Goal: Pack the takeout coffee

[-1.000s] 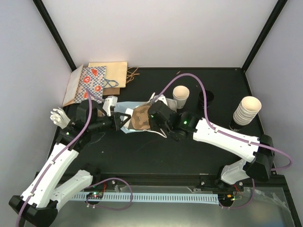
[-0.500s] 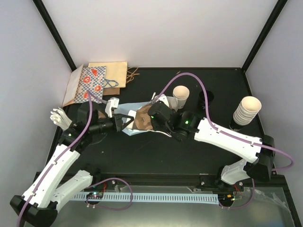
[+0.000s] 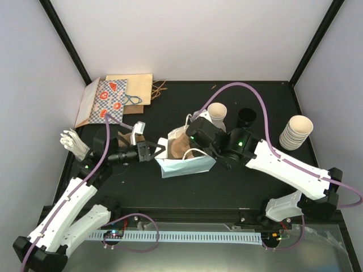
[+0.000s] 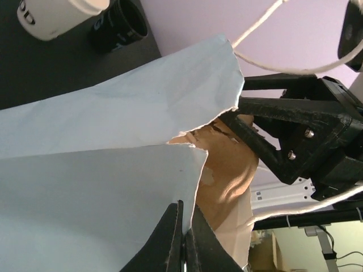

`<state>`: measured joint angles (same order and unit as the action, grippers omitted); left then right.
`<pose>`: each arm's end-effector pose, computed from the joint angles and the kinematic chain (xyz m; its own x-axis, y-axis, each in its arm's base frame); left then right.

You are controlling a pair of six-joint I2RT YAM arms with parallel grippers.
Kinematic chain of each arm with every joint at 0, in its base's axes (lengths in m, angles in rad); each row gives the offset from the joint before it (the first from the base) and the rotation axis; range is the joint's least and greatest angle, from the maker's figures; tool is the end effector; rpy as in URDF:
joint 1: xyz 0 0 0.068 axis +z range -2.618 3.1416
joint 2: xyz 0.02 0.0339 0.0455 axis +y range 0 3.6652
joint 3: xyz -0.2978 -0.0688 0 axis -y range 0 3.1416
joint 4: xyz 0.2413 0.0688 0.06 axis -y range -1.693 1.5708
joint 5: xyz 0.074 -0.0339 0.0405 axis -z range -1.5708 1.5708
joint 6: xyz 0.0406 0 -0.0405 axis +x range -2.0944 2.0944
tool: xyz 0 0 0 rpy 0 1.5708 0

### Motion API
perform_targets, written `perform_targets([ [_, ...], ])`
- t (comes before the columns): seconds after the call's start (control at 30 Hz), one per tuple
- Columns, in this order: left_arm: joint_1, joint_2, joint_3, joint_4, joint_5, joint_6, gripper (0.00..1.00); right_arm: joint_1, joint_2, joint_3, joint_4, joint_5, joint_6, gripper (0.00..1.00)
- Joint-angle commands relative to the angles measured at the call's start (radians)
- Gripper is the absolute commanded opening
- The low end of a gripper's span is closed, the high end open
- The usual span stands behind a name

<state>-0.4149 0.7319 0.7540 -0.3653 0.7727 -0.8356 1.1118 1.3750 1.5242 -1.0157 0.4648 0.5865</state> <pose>0.1125 -0.0805 0.3431 -0.8668 -0.1985 -0.4574 0.3687 0.3624 -0.8560 0.1329 0.2279 0.4168 -0.6536 -0.2058 -0.7283 -0.3735 0.9247 0.0739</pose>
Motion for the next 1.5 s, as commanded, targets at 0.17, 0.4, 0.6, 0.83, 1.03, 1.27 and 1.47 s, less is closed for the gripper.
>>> perform_targets([
  [0.17,-0.013,-0.057,-0.072,0.033,0.039,-0.024,0.08,0.010,-0.014,-0.095,-0.062,-0.037,0.043,0.39],
  [0.4,-0.013,-0.060,-0.010,-0.049,0.031,0.069,0.45,0.046,-0.004,-0.105,-0.059,-0.035,0.061,0.39],
  [0.6,-0.004,-0.055,0.170,-0.245,-0.148,0.244,0.75,0.089,-0.026,-0.141,-0.043,-0.009,0.075,0.39],
  [0.83,-0.002,0.037,0.302,-0.325,-0.156,0.441,0.78,0.105,-0.092,-0.239,0.015,-0.008,0.073,0.39],
  [1.03,-0.024,0.124,0.368,-0.313,-0.112,0.621,0.77,0.105,-0.157,-0.325,0.084,-0.008,0.026,0.39],
  [1.27,-0.177,0.194,0.462,-0.375,-0.272,0.823,0.80,0.105,-0.198,-0.394,0.140,-0.020,-0.010,0.38],
  [1.47,-0.246,0.230,0.474,-0.385,-0.332,0.882,0.80,0.106,-0.233,-0.429,0.176,-0.032,-0.027,0.37],
])
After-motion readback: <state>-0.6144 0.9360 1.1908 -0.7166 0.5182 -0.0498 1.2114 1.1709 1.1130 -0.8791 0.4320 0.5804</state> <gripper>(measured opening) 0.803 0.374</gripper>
